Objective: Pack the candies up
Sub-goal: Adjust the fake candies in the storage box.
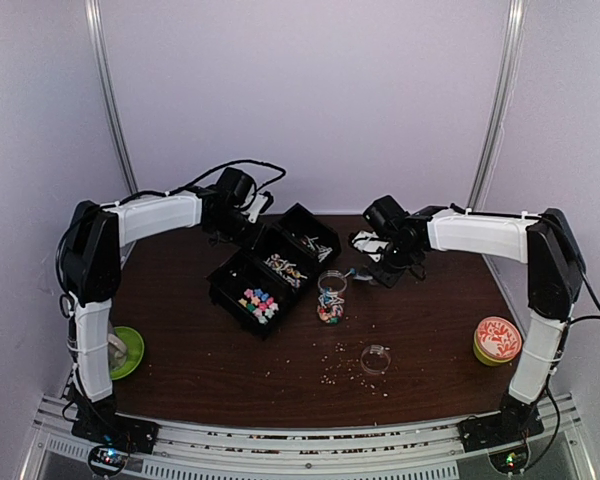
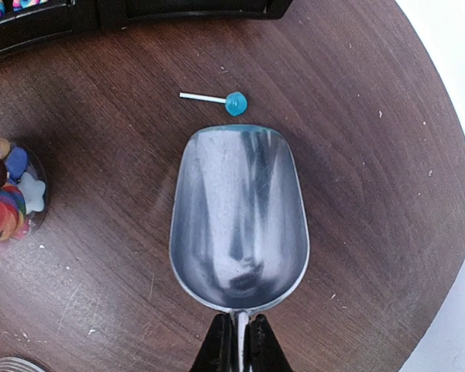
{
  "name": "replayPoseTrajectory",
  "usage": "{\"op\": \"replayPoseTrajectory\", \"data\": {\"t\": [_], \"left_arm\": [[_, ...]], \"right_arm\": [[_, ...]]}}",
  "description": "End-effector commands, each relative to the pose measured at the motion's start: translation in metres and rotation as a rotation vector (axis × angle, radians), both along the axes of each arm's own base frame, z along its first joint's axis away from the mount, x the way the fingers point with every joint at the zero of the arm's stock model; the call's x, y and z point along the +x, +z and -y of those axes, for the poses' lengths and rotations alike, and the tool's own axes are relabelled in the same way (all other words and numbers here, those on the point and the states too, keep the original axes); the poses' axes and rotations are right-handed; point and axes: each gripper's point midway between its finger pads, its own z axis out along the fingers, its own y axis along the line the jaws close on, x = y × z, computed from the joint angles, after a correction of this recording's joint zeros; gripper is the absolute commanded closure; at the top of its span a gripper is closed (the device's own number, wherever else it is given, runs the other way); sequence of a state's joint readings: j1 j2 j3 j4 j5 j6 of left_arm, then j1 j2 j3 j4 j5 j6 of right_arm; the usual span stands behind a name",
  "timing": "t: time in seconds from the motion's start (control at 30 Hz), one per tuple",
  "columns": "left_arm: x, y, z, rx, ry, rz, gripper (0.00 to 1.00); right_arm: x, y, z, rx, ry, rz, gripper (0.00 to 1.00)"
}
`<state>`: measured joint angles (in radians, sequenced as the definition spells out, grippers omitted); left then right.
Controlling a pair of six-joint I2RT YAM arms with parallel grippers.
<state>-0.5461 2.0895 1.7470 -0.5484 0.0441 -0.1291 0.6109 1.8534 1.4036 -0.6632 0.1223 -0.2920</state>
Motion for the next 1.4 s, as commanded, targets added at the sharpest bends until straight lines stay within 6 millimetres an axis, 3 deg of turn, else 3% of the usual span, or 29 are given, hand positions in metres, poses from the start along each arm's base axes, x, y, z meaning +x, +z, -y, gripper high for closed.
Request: {"op": "replayPoseTrajectory", "data": {"t": [0.0,0.6,1.03,1.37], "left_arm": [[-0.009,-0.004,0.02,0.014,-0.091,-0.004,1.0],[-0.025,-0.018,0.032,0.035,-0.184,-0.05,1.0],[-0.012,-0.024,0.003,0.173,-0.048,-0.031,1.0],[-0.003,0.004,-0.008,0.163,0.004,0.036,1.0]], "right_arm": [[-0.017,-0.028,-0.002,-0.035,0.05,-0.112,1.0],[-0.012,-0.037,-0.01,0.0,0.057,-0.092,1.0],[-0.014,-0.045,-0.01,0.017,0.067,-0.069,1.0],[-0.016,-0.038,-0.003,-0.006,0.045,-0.063,1.0]]}}
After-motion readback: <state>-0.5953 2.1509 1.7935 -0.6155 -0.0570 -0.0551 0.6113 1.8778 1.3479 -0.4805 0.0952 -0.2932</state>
